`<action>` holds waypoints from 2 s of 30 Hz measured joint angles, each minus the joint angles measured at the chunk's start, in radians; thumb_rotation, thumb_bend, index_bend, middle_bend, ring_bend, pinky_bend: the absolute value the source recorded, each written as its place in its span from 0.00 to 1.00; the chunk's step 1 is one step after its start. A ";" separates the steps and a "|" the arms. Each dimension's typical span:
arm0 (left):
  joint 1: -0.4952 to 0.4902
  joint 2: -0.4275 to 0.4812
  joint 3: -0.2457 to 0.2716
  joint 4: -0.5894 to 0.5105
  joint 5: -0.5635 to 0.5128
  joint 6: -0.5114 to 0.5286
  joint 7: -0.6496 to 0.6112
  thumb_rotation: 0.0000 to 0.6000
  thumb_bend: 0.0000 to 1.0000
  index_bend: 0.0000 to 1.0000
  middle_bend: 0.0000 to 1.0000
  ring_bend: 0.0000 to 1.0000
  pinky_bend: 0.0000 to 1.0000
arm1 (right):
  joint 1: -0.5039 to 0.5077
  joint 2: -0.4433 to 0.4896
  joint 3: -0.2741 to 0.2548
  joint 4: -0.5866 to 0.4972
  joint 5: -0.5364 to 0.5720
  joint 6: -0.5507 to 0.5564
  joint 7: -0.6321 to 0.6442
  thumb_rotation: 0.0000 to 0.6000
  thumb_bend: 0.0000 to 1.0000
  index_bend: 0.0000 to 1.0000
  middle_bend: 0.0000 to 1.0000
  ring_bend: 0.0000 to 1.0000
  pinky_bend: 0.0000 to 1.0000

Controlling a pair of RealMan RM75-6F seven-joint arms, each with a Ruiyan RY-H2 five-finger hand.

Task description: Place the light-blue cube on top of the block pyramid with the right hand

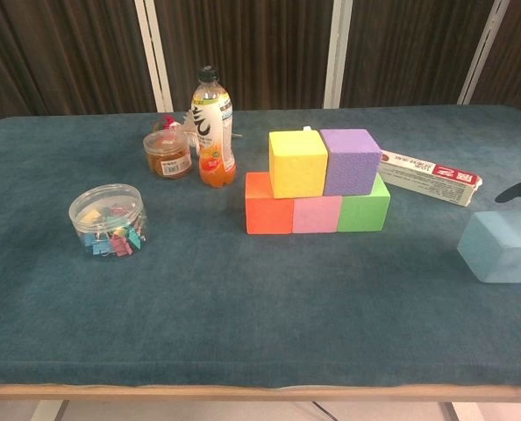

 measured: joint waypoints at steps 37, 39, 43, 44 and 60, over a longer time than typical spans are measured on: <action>-0.004 -0.002 0.003 0.003 0.006 -0.011 0.004 1.00 0.06 0.00 0.00 0.00 0.10 | 0.008 0.094 0.051 -0.150 -0.025 0.139 0.058 1.00 0.25 0.42 0.00 0.00 0.00; -0.005 -0.003 0.003 0.003 0.002 -0.015 0.007 1.00 0.06 0.00 0.00 0.00 0.10 | 0.017 0.133 0.072 -0.207 -0.004 0.143 0.038 1.00 0.25 0.42 0.00 0.00 0.00; -0.002 -0.004 0.001 0.004 -0.006 -0.015 0.011 1.00 0.06 0.00 0.00 0.00 0.10 | 0.063 0.209 0.127 -0.321 0.107 0.140 -0.035 1.00 0.25 0.42 0.00 0.00 0.00; -0.001 -0.004 0.000 0.005 -0.009 -0.014 0.011 1.00 0.06 0.00 0.00 0.00 0.10 | 0.078 0.223 0.138 -0.342 0.141 0.139 -0.056 1.00 0.25 0.42 0.00 0.00 0.00; -0.022 -0.008 -0.027 0.020 -0.065 -0.061 0.009 1.00 0.06 0.00 0.00 0.00 0.10 | 0.633 0.177 0.229 -0.448 0.974 0.184 -0.564 1.00 0.25 0.40 0.00 0.00 0.00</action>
